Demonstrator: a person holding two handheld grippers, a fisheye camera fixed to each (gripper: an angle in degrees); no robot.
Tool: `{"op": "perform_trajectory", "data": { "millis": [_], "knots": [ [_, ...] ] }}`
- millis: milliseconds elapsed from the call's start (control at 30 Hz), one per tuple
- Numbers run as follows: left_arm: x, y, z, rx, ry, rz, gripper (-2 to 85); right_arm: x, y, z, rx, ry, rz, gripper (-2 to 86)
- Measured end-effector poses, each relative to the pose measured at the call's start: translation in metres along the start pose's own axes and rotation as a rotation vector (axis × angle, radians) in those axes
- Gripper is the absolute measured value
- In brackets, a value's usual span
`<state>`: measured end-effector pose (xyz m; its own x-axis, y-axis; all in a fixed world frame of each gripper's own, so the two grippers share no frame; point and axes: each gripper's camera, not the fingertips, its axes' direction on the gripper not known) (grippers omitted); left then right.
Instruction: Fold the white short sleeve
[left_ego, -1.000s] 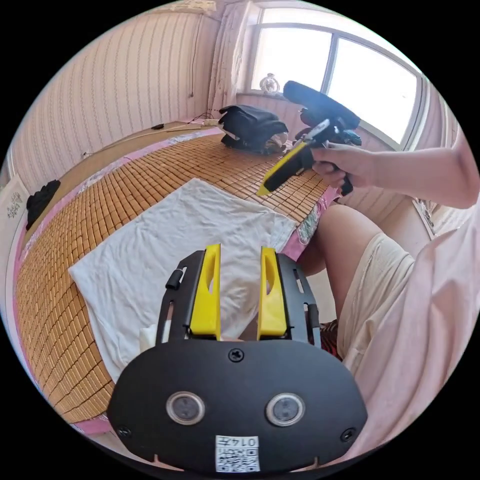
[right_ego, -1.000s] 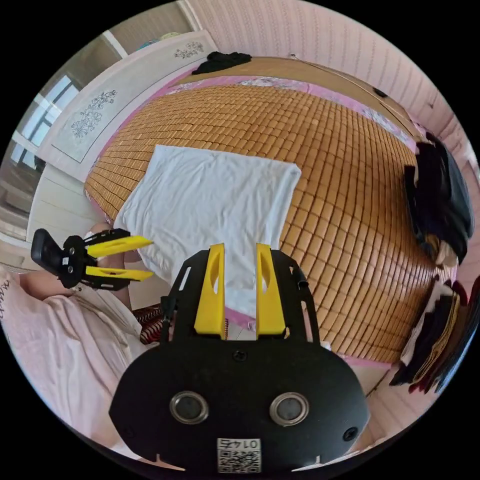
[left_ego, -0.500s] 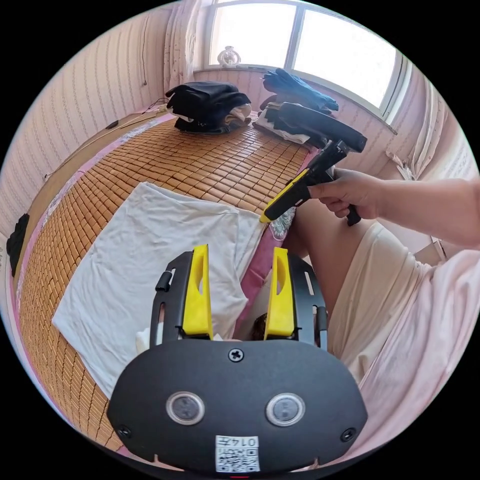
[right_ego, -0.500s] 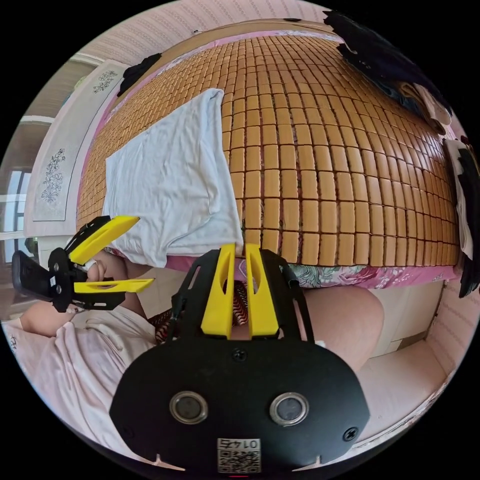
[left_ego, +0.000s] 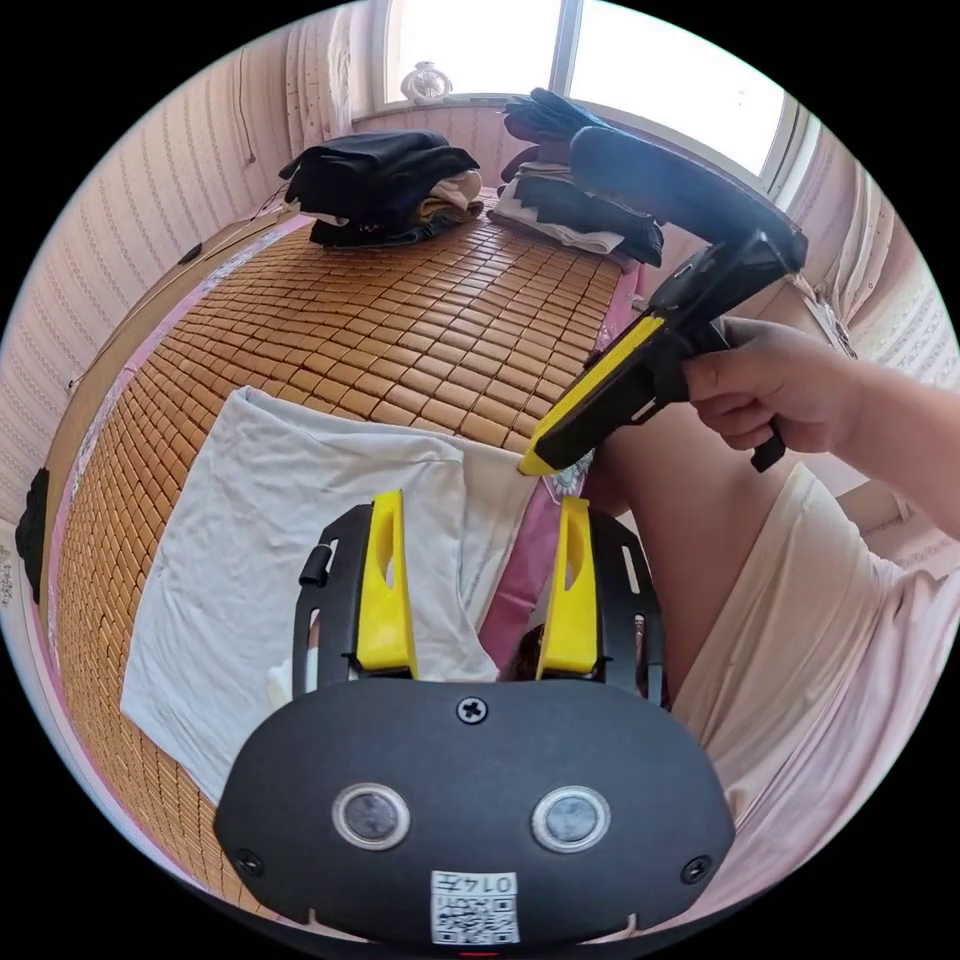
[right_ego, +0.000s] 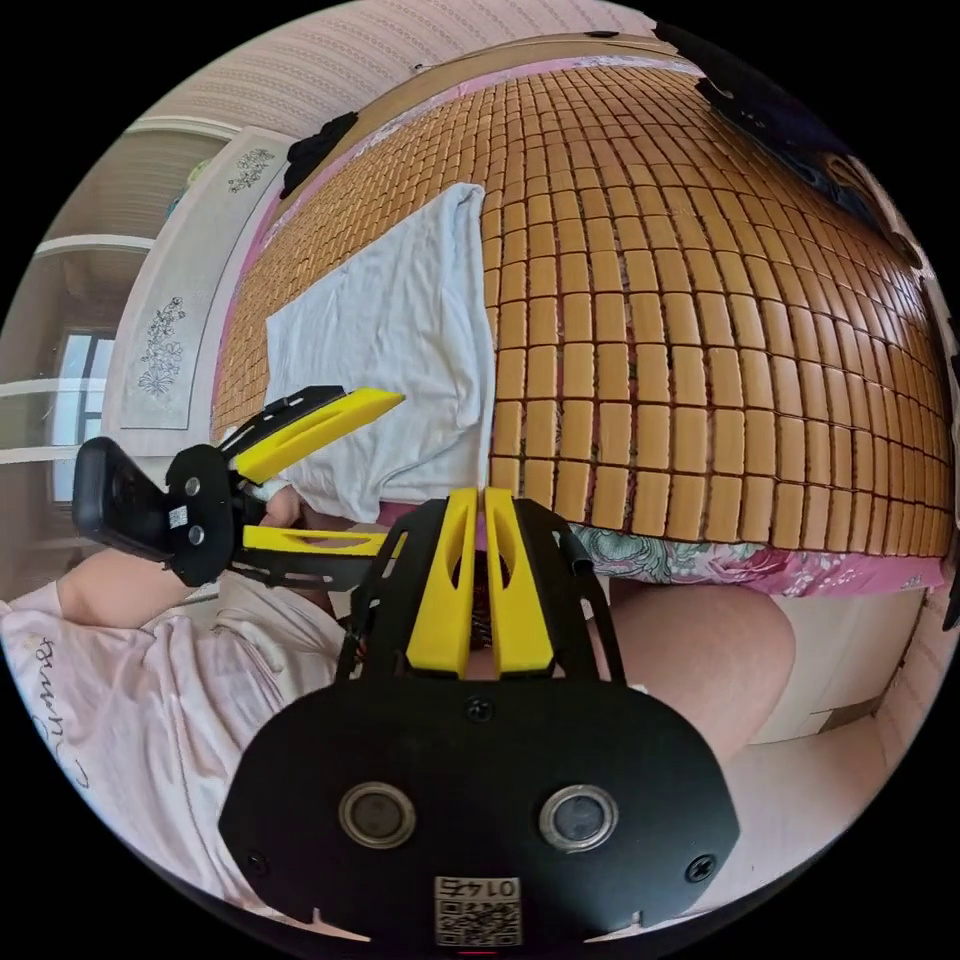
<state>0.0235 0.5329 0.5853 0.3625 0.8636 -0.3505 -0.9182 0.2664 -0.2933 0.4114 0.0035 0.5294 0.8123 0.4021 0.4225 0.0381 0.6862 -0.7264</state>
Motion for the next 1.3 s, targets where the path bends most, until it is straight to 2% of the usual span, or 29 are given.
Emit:
{"op": "perform_trajectory", "data": {
  "millis": [100, 167, 233, 300, 367, 533, 700, 767, 867, 1167, 1300],
  "knots": [
    [0.001, -0.005, 0.003, -0.006, -0.006, 0.001, 19.6, 0.008, 0.014, -0.023, 0.080, -0.222, -0.027, 0.8],
    [0.000, -0.004, -0.001, 0.016, -0.073, -0.012, 10.5, 0.013, 0.023, -0.031, 0.103, -0.367, -0.045, 1.6],
    [-0.003, 0.000, -0.009, 0.035, -0.135, -0.035, 0.7, 0.015, 0.030, -0.038, 0.133, -0.374, -0.068, 2.7],
    [-0.008, 0.005, -0.014, 0.027, -0.071, -0.047, 0.0, 0.026, 0.036, -0.045, 0.190, -0.377, -0.058, 9.8],
    [-0.011, 0.014, -0.028, 0.051, -0.041, -0.068, -0.4, 0.059, 0.038, -0.037, 0.214, -0.396, 0.044, 16.4],
    [-0.009, 0.040, -0.065, 0.106, 0.046, -0.056, -0.7, 0.097, 0.031, -0.012, 0.280, -0.550, 0.199, 20.4],
    [-0.007, 0.072, -0.099, 0.149, 0.088, -0.023, -0.6, 0.101, 0.011, 0.008, 0.292, -0.554, 0.266, 17.3],
    [-0.011, 0.080, -0.107, 0.140, 0.137, -0.023, -0.6, 0.102, 0.006, 0.010, 0.287, -0.507, 0.310, 8.6],
    [-0.020, 0.085, -0.111, 0.146, 0.169, -0.063, -0.7, 0.098, 0.009, -0.002, 0.298, -0.379, 0.329, 3.0],
    [-0.052, 0.050, -0.134, 0.320, 0.339, -0.094, -0.8, 0.112, 0.051, -0.100, 0.533, -0.415, 0.273, 0.9],
    [-0.069, 0.053, -0.142, 0.356, 0.374, -0.154, -1.0, 0.086, 0.045, -0.136, 0.547, -0.347, 0.184, 0.7]
  ]
}}
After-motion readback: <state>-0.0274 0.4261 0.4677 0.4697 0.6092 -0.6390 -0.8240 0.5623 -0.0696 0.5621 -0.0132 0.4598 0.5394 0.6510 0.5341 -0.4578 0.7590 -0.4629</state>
